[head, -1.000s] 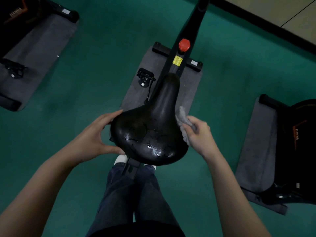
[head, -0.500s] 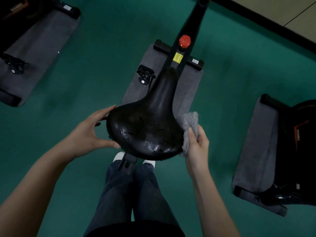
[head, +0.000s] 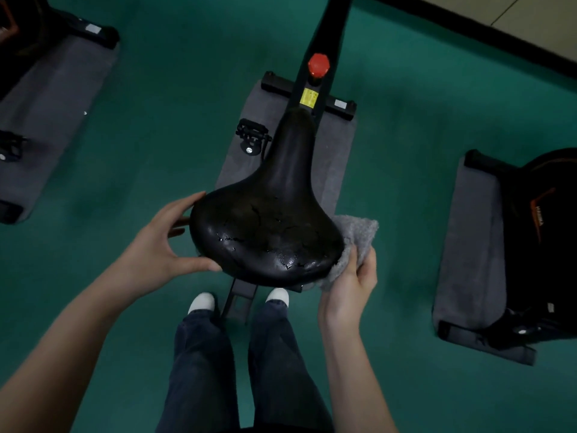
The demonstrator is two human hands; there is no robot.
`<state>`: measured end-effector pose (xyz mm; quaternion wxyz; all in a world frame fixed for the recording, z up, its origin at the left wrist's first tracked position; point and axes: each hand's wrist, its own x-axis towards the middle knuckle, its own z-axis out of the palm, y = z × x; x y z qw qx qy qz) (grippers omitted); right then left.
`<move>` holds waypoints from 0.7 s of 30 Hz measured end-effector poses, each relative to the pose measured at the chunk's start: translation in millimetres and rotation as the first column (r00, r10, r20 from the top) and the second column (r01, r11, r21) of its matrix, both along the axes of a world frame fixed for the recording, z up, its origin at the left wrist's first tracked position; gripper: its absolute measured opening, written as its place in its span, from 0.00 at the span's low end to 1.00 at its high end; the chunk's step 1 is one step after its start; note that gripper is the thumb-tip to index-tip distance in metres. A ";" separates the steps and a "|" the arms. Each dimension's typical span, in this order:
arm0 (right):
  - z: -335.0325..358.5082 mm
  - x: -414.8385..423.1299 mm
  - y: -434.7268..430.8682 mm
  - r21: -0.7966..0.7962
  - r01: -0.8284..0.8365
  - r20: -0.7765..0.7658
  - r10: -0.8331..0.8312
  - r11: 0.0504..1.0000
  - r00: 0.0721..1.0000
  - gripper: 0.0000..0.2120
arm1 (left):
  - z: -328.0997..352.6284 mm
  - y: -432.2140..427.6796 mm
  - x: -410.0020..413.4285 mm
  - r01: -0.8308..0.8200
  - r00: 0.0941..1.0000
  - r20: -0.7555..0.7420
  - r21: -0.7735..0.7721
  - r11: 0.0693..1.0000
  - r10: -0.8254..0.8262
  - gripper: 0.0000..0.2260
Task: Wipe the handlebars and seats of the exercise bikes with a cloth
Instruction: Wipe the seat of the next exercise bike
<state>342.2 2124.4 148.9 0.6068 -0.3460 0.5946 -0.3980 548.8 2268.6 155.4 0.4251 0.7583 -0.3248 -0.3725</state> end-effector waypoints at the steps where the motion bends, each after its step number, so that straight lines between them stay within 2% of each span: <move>1: -0.3 -0.4 12.1 -0.008 0.036 -0.002 -0.036 0.999 0.999 0.09 | -1.9 0.4 0.6 0.004 1.000 0.003 -0.008 1.000 -0.004 0.43; 6: 0.9 21.7 43.1 -0.029 0.310 -0.040 -0.311 0.950 0.950 0.12 | -6.3 3.1 1.6 0.038 0.998 0.048 -0.050 0.998 -0.036 0.43; 10: 7.2 38.5 50.8 -0.186 0.412 -0.167 -0.442 0.892 0.882 0.12 | -5.9 1.8 3.0 0.072 0.994 0.088 -0.079 0.994 -0.065 0.43; 13: 14.4 50.7 78.4 -0.302 0.390 -0.230 -0.464 0.870 0.856 0.14 | -9.9 3.0 3.2 0.090 0.990 0.118 -0.091 0.992 -0.079 0.44; 16: 18.0 54.4 81.8 -0.351 0.380 -0.246 -0.476 0.856 0.845 0.15 | -11.7 3.6 3.0 0.099 0.987 0.137 -0.109 0.989 -0.084 0.43; 21: 22.6 39.2 57.8 -0.456 0.154 -0.390 -0.352 0.877 0.851 0.12 | -9.8 3.7 3.5 0.119 0.983 0.156 -0.146 0.982 -0.095 0.40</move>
